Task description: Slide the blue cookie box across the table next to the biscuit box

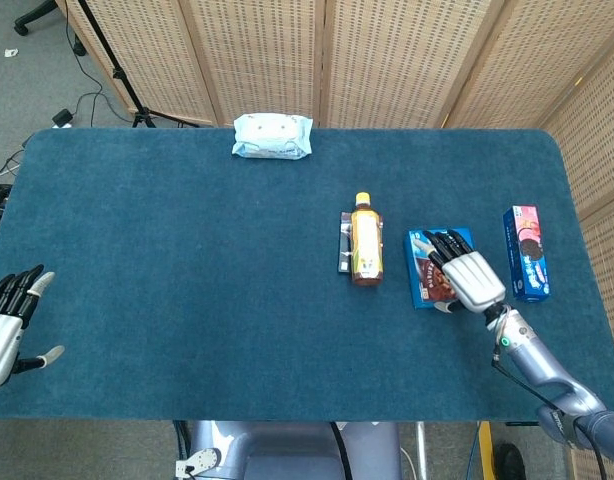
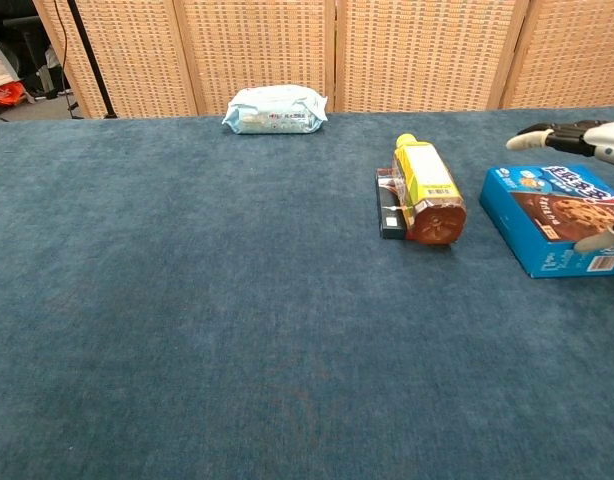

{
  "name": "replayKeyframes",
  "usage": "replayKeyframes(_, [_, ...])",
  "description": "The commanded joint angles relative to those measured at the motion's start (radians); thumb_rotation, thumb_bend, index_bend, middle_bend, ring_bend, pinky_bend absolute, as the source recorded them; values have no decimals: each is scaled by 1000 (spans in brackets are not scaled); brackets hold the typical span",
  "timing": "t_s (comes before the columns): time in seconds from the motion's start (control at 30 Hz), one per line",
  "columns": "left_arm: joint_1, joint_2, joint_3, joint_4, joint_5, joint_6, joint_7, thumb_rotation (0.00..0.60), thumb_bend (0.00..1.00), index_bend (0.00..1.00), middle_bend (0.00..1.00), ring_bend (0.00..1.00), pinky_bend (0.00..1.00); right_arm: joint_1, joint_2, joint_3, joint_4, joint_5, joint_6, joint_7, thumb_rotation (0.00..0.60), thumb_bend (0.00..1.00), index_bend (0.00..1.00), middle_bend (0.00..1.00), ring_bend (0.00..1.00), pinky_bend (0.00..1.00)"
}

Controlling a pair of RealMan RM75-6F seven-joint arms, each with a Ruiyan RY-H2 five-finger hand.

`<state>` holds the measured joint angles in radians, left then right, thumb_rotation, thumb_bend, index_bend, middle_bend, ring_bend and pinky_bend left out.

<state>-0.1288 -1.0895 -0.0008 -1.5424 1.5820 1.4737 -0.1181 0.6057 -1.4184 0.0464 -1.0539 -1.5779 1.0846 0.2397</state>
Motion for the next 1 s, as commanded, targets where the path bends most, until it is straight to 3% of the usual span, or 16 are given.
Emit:
replayKeyframes(0.03, [0, 0, 1, 0, 2, 1, -1, 600, 0, 0, 0, 0, 0, 29, -10, 33, -12, 43, -43, -34, 600, 0, 0, 0, 0, 0])
replayKeyframes(0.33, [3, 3, 0, 3, -1, 5, -8, 600, 0, 0, 0, 0, 0, 76, -38, 92, 19, 149, -144, -121, 600, 0, 0, 0, 0, 0])
replayKeyframes(0.5, [6, 4, 0, 5, -2, 9, -12, 600, 0, 0, 0, 0, 0, 76, -22, 106, -5, 162, -127, -140, 600, 0, 0, 0, 0, 0])
replayKeyframes(0.8, [9, 8, -1, 3, -4, 13, -14, 600, 0, 0, 0, 0, 0, -6, 168, 87, -235, 85, 40, -100, 600, 0, 0, 0, 0, 0])
replayKeyframes(1.0, [28, 28, -2, -34, -40, 15, 3, 600, 0, 0, 0, 0, 0, -146, 302, 56, -377, 24, 264, -32, 600, 0, 0, 0, 0, 0])
